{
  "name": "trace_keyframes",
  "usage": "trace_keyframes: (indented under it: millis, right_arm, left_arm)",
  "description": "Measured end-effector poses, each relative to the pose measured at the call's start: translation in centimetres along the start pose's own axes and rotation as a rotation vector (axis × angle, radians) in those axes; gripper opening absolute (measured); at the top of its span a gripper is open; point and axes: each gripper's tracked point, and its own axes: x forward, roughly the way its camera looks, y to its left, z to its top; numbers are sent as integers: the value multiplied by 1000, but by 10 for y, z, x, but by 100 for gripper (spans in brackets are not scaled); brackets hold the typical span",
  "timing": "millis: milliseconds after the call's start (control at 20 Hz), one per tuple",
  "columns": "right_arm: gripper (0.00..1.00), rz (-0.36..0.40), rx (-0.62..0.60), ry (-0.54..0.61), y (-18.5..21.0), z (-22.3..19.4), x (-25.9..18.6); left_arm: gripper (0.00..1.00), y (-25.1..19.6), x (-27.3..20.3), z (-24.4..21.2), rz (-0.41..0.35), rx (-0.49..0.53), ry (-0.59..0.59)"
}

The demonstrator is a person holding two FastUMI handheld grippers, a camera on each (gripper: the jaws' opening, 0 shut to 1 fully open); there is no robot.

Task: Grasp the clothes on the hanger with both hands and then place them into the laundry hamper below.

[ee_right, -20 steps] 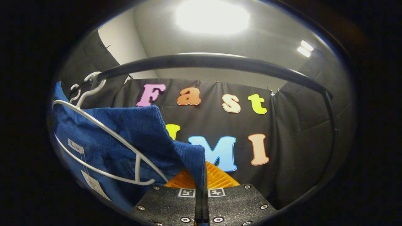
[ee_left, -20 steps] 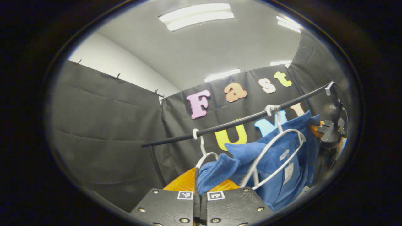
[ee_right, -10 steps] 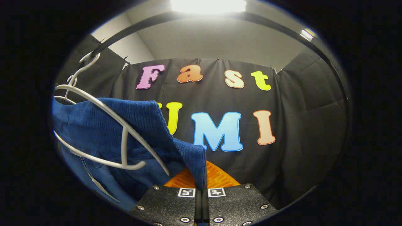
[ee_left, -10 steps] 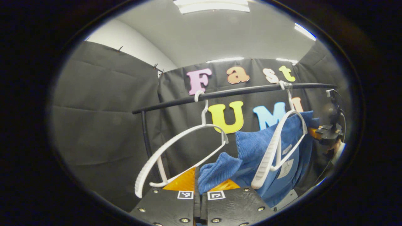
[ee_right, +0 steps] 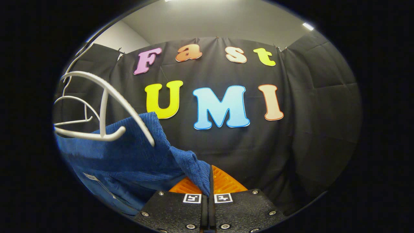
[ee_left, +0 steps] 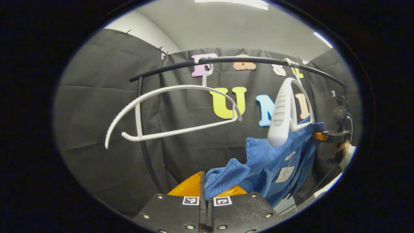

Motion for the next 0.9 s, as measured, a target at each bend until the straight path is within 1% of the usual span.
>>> trace_keyframes:
  millis: [200, 250, 350, 500, 650, 800, 900]
  right_arm:
    - [0, 26, -8, 59, 1, -32, -12]
    - [1, 34, -9, 70, 1, -40, -16]
    - [0, 55, -9, 83, 1, -52, -26]
    - [0, 106, -17, 90, 7, -63, -44]
    - [1, 170, -35, 78, 18, -60, -66]
    - [1, 239, -20, 29, 36, -43, -106]
    - [0, 262, -36, -7, 46, -32, -132]
  left_arm:
    - [0, -7, -7, -23, 8, -11, 38]
    - [1, -7, -10, -23, 14, -7, 44]
    - [0, -4, -10, -21, 26, -8, 47]
    - [1, -8, -10, -18, 46, -28, 51]
    - [0, -8, -10, -16, 69, -24, 54]
    - [0, -12, -23, -11, 71, -54, 39]
    - [0, -24, -35, -7, 43, -78, 23]
